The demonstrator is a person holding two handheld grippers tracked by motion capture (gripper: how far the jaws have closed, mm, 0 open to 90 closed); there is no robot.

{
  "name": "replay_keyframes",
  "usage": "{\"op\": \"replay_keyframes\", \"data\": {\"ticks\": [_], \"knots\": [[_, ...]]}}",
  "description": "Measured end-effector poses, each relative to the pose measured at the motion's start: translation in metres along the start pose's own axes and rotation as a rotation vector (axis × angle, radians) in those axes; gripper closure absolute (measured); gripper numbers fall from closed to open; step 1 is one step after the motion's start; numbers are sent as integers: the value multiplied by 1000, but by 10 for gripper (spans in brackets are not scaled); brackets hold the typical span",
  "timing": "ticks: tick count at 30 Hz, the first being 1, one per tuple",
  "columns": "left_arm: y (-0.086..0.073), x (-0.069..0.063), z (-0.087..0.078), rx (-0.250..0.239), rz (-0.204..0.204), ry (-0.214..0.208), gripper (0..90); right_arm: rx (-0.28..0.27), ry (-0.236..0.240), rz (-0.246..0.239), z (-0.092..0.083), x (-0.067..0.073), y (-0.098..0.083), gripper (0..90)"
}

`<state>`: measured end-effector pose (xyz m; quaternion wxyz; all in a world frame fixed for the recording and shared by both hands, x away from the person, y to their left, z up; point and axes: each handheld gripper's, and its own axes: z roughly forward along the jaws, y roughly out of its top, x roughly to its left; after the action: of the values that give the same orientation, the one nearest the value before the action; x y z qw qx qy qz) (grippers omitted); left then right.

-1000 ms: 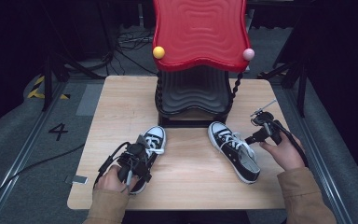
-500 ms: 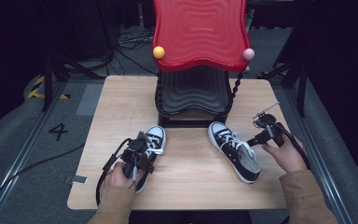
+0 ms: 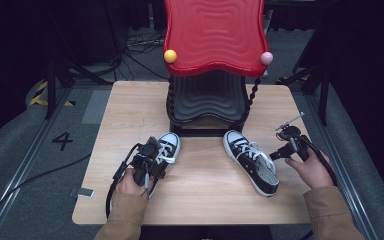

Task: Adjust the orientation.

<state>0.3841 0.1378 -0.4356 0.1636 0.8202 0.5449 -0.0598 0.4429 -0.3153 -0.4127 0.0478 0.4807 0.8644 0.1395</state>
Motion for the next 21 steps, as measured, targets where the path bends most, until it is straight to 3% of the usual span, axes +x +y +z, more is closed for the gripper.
{"op": "replay_keyframes", "data": {"ticks": [3,8,10,13,18,21], "knots": [[0,1,0,4,40,-1,684,3,-5,4,0,0,-2,506],[4,-1,0,27,53,19,702,5,-11,-1,1,1,-4,505],[4,0,0,21,51,-6,750,6,-14,-3,1,1,-5,505],[4,1,-2,-1,58,-29,751,3,-14,-1,0,0,-6,503],[5,7,-3,-33,35,-86,706,4,-18,0,0,0,-7,501],[5,9,-2,-50,23,-86,686,9,-18,-3,1,1,-7,501]]}}
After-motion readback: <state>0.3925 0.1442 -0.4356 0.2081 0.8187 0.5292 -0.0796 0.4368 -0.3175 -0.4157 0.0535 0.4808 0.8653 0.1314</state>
